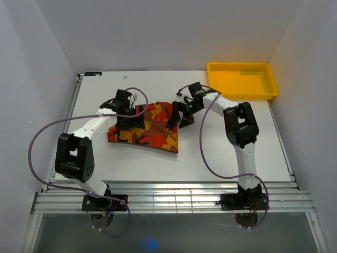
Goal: Fold and stack the trousers
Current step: Neatly place the folded trousers to the corner
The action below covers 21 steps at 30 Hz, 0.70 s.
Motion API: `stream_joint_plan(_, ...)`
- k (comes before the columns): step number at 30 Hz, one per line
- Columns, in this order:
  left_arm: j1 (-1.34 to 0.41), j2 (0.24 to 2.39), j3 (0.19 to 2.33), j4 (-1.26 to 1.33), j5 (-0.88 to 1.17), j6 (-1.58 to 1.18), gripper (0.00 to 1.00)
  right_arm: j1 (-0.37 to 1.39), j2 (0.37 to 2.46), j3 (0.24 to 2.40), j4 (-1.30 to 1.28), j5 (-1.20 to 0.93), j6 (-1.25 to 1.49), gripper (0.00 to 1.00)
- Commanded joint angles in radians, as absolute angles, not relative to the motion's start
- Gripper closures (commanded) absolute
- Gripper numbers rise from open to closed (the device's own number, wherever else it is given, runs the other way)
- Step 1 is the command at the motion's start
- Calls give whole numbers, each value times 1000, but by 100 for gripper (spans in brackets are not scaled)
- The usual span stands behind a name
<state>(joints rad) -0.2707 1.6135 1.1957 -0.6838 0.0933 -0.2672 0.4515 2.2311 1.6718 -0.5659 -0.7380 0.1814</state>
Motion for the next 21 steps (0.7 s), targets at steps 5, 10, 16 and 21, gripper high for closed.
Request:
stream_joint_plan(5,-372,1600,1156,-646,14,-331,2,258,2002,1689,-609,-664,123,10)
stream_joint_plan(10,-413,1764,1255,-631,-58,-344,2,178,1938,1674,-660,-630,37,10)
stream_joint_plan(16,-393,1978,1351,-638,-201,-360,2,124,1898,1618,-678,-650,5,10)
stream_joint_plan(21,-227,2186,1469,-696,-146,-359,2,109,1907,1623,-698,-660,-27,10)
